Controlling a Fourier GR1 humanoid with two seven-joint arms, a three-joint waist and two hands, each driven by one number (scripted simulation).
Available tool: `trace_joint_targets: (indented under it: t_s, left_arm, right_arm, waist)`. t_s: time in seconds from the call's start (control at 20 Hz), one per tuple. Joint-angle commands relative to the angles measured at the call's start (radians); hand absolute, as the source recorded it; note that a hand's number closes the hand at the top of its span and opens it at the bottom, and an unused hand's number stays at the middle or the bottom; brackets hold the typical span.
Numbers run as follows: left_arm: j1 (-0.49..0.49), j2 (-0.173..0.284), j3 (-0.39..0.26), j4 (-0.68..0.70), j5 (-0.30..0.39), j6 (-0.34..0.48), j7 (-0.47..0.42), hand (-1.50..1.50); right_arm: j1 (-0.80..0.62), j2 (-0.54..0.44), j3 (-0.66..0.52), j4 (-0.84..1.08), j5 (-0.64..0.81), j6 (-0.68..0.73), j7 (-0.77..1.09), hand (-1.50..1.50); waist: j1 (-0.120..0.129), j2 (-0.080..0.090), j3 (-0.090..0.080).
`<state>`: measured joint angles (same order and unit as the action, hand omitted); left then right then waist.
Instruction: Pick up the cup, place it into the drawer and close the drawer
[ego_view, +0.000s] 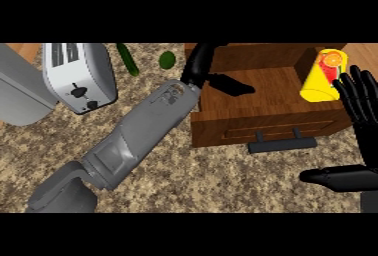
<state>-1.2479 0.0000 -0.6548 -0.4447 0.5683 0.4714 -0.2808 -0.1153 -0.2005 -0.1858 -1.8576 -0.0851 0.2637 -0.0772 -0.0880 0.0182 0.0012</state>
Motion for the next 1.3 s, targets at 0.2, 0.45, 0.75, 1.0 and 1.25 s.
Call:
trace_joint_targets:
  t_s: [0.2,0.45,0.75,1.0,1.25]
  left_arm:
    - [-0.014,0.000,0.012,-0.075,0.082,0.057,-0.105,-1.50]
    - [-0.035,0.000,0.065,-0.104,0.108,0.035,-0.105,-1.50]
    - [-0.010,0.036,0.107,-0.219,0.094,0.072,-0.036,-1.50]
    - [0.099,0.133,0.146,-0.278,0.094,0.013,-0.033,-1.50]
    - [0.198,0.262,0.182,-0.445,0.103,-0.033,0.016,-1.50]
  right_arm:
    - [-0.001,-0.014,-0.022,0.006,-0.212,0.126,0.033,-1.50]
    - [0.038,-0.048,0.003,-0.102,-0.183,0.138,0.092,1.50]
    - [0.117,-0.156,0.007,-0.161,-0.072,0.229,0.083,1.50]
    - [0.137,-0.142,0.061,-0.233,0.107,0.172,0.107,1.50]
    - [0.119,-0.093,0.142,-0.160,0.276,0.105,0.105,1.50]
  waist:
    - [0.008,-0.003,0.000]
    - [0.054,-0.014,-0.001]
    - [0.091,-0.026,-0.002]
    - [0.097,-0.026,-0.002]
    - [0.116,-0.025,-0.002]
